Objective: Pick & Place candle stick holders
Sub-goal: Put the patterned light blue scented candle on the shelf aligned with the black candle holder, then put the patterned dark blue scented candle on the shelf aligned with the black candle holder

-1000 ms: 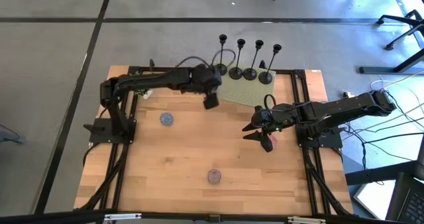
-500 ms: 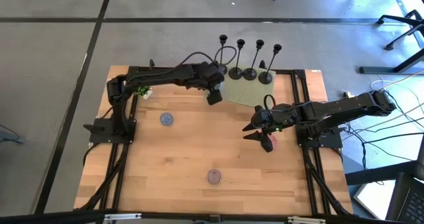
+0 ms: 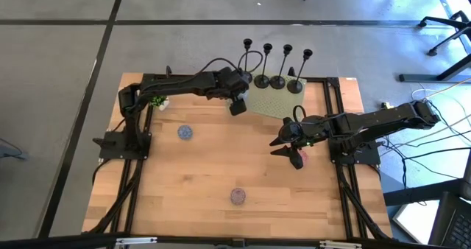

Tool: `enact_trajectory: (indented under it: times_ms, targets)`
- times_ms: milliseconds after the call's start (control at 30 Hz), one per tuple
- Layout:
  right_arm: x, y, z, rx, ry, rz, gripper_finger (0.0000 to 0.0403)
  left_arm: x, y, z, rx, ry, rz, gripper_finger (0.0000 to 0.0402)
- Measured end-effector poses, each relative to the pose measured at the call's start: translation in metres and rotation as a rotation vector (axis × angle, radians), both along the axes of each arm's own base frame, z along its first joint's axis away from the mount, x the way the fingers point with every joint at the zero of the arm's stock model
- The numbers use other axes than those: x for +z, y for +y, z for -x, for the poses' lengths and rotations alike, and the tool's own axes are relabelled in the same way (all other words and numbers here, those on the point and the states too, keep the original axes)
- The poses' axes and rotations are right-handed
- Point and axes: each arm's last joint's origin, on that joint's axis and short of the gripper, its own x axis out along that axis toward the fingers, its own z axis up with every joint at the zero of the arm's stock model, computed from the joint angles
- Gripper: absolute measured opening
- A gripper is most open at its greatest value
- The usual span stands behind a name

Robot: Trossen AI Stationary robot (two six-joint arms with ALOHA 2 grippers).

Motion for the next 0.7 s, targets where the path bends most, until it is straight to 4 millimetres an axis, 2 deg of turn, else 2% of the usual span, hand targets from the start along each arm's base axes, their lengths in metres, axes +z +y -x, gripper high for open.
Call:
enact_trajectory:
  times_ms: [200,367,467,567,700]
  targets:
    - [0.000,0.000,0.000,0.001,0.000,0.000,0.0172,0.009,-0.016,0.000,-0.058,-0.002,-0.017,0.0342]
    - [0.000,0.000,0.000,0.002,0.000,0.002,0.0172,0.033,-0.038,0.009,-0.100,-0.038,-0.055,0.0342]
    - [0.000,0.000,0.000,0.005,0.001,0.001,0.0172,0.052,-0.052,0.024,-0.106,-0.008,-0.119,0.0342]
    - [0.000,0.000,0.000,0.004,0.001,0.001,0.0172,0.072,-0.067,0.048,-0.072,0.035,-0.175,0.0342]
    - [0.000,0.000,0.000,0.004,0.004,0.001,0.0172,0.090,-0.084,0.084,-0.051,0.067,-0.085,0.0342]
